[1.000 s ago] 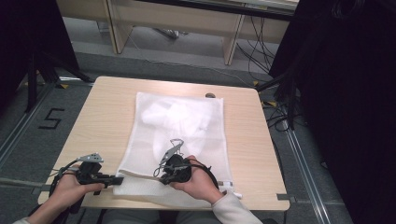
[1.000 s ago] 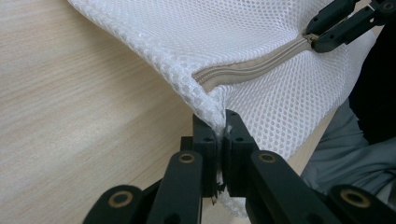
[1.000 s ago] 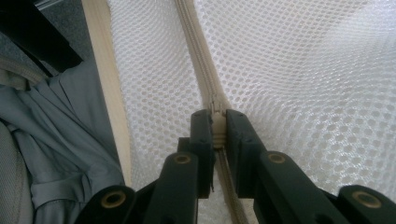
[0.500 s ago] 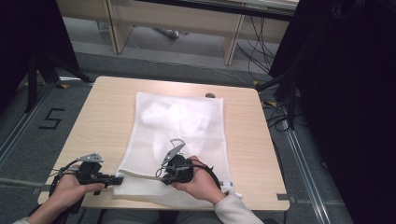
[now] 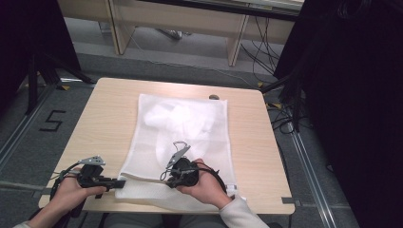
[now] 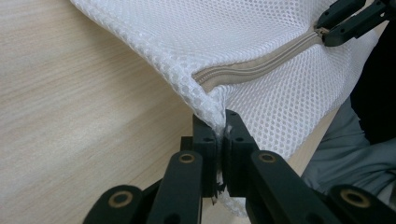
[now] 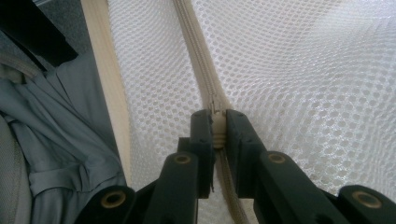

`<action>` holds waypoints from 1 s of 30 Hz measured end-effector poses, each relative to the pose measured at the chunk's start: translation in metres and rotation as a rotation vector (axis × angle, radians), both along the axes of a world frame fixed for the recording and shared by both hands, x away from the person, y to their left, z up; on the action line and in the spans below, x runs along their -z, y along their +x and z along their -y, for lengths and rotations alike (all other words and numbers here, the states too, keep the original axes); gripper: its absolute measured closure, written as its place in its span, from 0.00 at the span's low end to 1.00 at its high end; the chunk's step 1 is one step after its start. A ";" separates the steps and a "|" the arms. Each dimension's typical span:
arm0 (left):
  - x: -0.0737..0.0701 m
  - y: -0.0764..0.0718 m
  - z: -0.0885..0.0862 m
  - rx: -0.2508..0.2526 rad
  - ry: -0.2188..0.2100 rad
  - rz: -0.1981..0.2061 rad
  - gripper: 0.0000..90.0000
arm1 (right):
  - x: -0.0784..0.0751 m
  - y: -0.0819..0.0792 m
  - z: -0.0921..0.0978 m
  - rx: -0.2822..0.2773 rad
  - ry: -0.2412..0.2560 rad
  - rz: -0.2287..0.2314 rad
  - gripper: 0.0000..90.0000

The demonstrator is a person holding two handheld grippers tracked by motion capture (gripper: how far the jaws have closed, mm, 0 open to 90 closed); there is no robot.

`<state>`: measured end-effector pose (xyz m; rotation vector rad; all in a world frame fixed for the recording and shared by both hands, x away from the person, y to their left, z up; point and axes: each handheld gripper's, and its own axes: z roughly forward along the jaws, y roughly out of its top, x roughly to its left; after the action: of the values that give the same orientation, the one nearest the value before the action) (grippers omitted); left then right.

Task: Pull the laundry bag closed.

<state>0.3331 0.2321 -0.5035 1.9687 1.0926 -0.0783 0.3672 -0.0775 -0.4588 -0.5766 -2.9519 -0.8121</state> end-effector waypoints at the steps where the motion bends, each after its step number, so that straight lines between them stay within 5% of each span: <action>1: 0.000 0.000 0.000 0.002 0.007 -0.004 0.95 | 0.000 0.000 0.001 0.001 0.000 -0.001 0.91; 30: 0.000 0.000 0.000 -0.004 -0.002 0.003 0.95 | -0.003 -0.002 0.015 0.019 0.005 -0.003 0.91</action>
<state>0.3332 0.2322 -0.5037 1.9638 1.0944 -0.0749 0.3652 -0.0923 -0.4556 -0.6057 -2.9452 -0.8189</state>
